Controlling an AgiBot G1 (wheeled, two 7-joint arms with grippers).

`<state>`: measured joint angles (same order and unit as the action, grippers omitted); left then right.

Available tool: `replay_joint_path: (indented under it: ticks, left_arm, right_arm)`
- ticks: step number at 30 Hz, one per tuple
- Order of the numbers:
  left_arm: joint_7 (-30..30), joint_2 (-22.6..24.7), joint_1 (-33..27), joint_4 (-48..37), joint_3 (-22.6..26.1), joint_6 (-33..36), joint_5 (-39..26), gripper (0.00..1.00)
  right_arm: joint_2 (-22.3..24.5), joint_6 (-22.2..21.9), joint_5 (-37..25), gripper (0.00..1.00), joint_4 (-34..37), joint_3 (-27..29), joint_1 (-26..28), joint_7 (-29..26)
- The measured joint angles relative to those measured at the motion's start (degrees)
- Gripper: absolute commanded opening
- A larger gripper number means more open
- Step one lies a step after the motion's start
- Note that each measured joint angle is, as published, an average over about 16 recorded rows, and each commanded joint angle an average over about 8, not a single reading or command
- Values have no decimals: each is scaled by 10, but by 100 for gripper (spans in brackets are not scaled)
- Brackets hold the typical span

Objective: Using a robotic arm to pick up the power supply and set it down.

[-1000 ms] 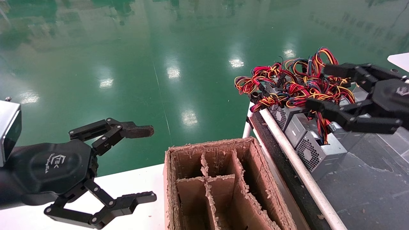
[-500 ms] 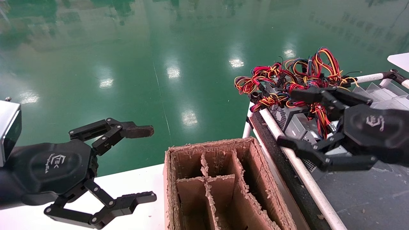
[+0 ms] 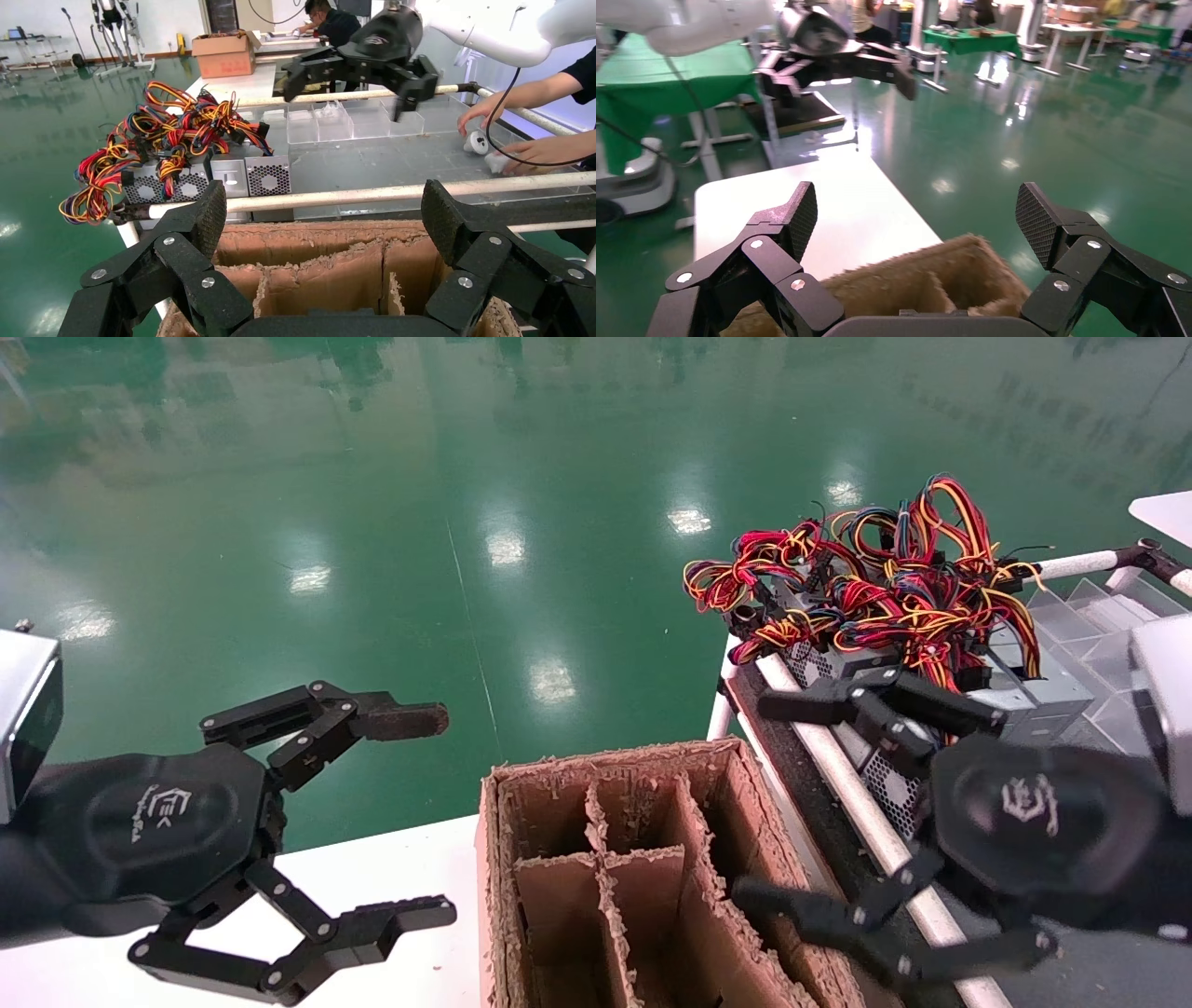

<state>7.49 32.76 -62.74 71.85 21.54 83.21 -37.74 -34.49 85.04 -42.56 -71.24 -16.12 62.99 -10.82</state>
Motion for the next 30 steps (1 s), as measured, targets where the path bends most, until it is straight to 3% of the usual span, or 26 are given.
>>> replay_joint_path:
  ticks: [30]
  left_arm:
    - [0,0,0,0,0,0,0,100]
  right_arm:
    - [-6,7,8,100,-25,1,-16,1]
